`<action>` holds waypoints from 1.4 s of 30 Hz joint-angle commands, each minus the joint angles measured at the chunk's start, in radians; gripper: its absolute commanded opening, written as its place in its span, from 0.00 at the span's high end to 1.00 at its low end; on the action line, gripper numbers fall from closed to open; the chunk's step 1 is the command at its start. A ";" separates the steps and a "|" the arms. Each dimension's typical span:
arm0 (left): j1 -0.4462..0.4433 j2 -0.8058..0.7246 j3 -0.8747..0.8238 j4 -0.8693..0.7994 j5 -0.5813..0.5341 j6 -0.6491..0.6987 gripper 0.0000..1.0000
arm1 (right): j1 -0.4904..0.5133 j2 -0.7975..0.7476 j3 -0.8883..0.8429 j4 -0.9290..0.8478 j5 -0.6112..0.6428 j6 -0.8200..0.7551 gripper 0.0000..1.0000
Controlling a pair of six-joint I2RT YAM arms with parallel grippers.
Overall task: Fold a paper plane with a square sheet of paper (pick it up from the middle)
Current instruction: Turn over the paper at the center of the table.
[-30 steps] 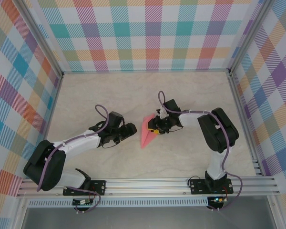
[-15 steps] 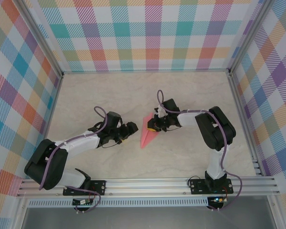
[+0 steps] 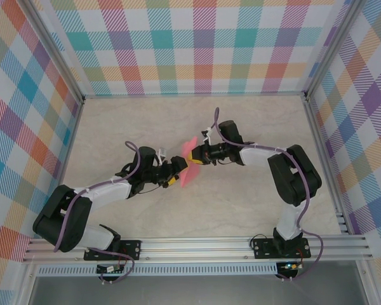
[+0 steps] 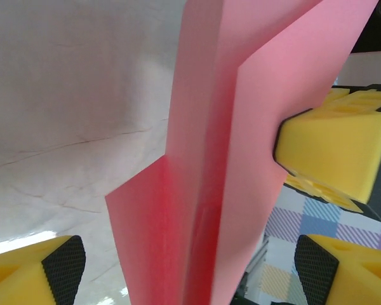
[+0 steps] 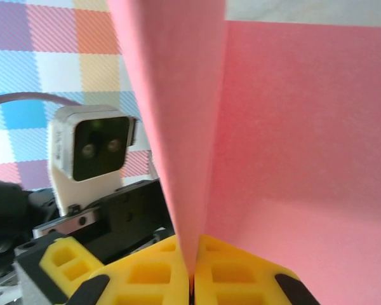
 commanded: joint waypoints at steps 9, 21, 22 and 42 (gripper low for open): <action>0.023 -0.022 -0.057 0.316 0.074 -0.132 0.21 | -0.007 -0.084 0.014 0.047 -0.098 0.067 0.92; 0.024 -0.135 -0.092 0.348 0.023 -0.125 0.54 | -0.015 -0.069 0.008 0.040 -0.098 0.075 0.91; 0.024 -0.144 -0.093 0.341 0.020 -0.120 0.56 | -0.015 -0.068 0.008 0.038 -0.098 0.075 0.90; 0.024 -0.131 -0.076 0.289 0.023 -0.120 0.69 | -0.016 -0.064 0.008 0.059 -0.108 0.092 0.86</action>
